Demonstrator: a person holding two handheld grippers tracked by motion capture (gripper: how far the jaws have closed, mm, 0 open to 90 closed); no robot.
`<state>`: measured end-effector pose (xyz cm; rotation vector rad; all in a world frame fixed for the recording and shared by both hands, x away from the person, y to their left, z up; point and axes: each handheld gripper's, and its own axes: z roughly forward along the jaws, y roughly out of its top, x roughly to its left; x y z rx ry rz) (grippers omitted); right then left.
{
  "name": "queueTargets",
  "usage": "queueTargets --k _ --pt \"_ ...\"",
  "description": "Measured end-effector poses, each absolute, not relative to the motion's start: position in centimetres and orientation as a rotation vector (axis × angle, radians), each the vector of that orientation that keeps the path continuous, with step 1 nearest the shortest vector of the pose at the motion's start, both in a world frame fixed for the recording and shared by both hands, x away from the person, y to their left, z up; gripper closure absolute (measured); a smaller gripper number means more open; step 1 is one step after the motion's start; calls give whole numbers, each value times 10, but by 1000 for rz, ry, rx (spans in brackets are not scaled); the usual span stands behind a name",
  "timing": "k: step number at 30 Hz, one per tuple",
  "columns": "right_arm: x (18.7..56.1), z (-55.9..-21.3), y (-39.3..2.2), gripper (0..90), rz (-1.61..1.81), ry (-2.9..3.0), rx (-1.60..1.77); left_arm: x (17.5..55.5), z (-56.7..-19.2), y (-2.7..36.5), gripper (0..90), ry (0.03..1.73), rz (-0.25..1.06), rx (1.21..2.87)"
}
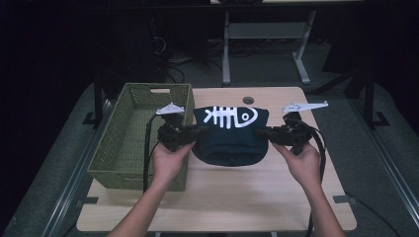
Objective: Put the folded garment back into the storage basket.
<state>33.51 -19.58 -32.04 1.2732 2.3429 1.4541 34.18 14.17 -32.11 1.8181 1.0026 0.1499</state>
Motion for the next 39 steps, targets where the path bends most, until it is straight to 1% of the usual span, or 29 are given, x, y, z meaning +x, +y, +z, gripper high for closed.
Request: queueTargets --k 15,39 --pt "348 -313 -166 765 1477 2352 1256 346 -310 170 704 1030 196 1814" --pt "371 -298 -85 760 1494 2410 1201 345 -290 245 703 1123 266 1790"
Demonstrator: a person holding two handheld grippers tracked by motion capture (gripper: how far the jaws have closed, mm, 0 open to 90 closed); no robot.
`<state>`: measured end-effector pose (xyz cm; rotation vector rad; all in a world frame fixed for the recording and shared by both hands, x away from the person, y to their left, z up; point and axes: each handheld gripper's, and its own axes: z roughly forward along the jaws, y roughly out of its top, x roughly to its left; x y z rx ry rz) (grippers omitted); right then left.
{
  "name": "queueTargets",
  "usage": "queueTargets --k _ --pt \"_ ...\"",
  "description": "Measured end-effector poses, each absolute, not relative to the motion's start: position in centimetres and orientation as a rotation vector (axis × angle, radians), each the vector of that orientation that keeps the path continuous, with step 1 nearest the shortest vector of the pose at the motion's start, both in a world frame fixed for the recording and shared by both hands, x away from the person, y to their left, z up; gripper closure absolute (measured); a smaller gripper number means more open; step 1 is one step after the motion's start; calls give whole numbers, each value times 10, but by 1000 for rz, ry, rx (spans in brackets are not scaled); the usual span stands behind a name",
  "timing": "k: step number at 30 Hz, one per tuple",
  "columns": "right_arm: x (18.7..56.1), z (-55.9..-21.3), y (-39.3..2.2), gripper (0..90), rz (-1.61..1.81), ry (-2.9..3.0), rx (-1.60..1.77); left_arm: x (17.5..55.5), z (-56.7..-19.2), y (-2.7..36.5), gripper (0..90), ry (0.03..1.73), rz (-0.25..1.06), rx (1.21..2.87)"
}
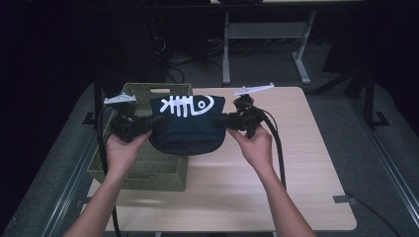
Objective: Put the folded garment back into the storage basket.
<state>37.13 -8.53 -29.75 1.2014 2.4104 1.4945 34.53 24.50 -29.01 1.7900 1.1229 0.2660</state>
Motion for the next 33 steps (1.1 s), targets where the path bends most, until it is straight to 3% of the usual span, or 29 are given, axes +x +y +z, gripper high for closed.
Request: queueTargets --k 33 --pt "396 -311 12 750 1544 2496 1158 346 -300 330 693 1275 340 1769"
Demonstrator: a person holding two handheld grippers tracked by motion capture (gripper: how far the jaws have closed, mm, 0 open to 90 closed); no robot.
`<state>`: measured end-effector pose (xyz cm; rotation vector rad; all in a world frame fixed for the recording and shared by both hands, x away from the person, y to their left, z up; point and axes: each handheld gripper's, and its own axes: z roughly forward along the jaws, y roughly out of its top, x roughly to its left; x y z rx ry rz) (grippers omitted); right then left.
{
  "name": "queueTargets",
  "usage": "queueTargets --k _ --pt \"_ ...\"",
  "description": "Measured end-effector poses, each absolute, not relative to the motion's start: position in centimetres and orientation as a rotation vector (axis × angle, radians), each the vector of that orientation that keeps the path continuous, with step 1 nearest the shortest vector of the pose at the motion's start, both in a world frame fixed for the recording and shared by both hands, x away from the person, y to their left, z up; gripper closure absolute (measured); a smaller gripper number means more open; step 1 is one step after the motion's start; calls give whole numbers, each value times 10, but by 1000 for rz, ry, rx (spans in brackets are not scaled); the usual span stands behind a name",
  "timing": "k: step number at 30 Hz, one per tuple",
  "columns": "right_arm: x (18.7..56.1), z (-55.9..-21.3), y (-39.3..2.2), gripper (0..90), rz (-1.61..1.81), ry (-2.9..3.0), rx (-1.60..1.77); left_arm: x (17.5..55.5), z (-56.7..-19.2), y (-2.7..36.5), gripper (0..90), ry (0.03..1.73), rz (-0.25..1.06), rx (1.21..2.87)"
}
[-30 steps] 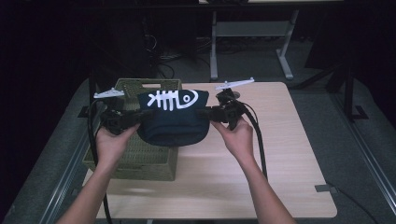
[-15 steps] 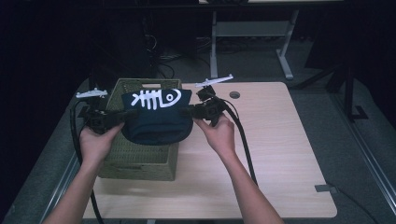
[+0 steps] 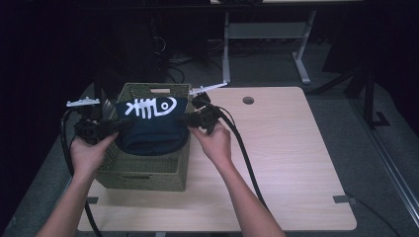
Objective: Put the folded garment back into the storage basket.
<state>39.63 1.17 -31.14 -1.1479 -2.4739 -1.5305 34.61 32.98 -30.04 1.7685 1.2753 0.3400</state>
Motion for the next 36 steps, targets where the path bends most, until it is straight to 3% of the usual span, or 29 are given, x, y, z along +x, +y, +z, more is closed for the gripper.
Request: queueTargets --k 36 --pt "403 -337 59 742 -1455 -2502 -1106 349 -336 363 687 1385 335 1771"
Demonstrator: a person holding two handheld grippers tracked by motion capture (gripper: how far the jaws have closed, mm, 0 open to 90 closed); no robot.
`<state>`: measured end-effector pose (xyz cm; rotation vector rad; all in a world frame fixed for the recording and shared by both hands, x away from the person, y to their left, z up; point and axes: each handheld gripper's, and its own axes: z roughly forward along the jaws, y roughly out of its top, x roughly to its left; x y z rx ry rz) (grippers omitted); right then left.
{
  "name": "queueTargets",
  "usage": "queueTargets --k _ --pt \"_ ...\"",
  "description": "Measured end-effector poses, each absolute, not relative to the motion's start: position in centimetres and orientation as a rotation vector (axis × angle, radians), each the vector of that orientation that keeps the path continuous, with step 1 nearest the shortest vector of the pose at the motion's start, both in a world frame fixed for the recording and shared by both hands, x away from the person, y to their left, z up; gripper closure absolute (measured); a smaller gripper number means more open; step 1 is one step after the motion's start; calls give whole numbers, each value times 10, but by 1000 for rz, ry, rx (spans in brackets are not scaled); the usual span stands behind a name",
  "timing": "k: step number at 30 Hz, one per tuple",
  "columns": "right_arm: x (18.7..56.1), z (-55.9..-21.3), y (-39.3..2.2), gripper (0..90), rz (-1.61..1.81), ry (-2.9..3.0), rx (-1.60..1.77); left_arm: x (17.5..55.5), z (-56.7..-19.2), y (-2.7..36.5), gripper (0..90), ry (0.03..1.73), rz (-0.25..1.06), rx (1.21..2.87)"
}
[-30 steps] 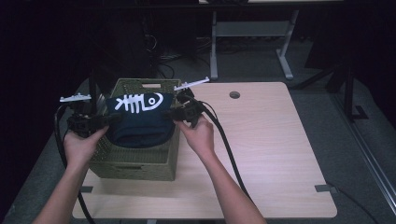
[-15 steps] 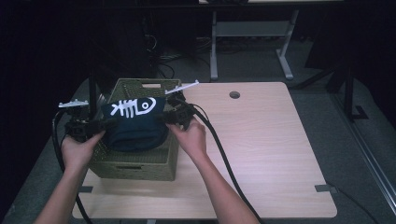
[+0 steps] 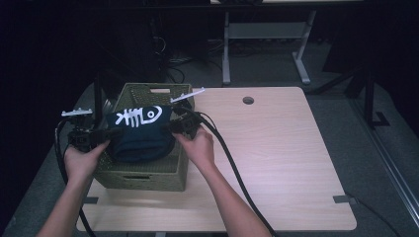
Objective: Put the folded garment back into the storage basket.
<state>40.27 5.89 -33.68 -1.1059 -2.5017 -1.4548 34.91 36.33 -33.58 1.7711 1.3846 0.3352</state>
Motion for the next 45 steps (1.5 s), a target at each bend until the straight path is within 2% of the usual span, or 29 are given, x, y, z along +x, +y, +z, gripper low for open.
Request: queueTargets --k 29,30,31,32,33,34,45 --pt "399 -350 63 715 -1388 -2586 -1100 359 -346 357 691 1388 337 1846" --pt "399 -349 63 704 -1386 -2588 -1101 360 -347 357 691 1385 339 1855" --pt "399 -350 63 619 -1377 -2600 -1108 362 -348 356 681 1389 356 1872" --pt "400 -349 63 450 -1347 -2660 -1190 366 -352 356 545 1438 380 1883" --pt "400 -349 63 450 -1347 -2660 -1190 366 -352 356 519 1438 380 1883" --pt "400 -348 63 411 -1328 -2705 -1212 368 -354 356 526 1444 393 1889" --pt "395 -337 52 423 -1388 -2683 -1165 365 -347 349 520 1405 423 1871"
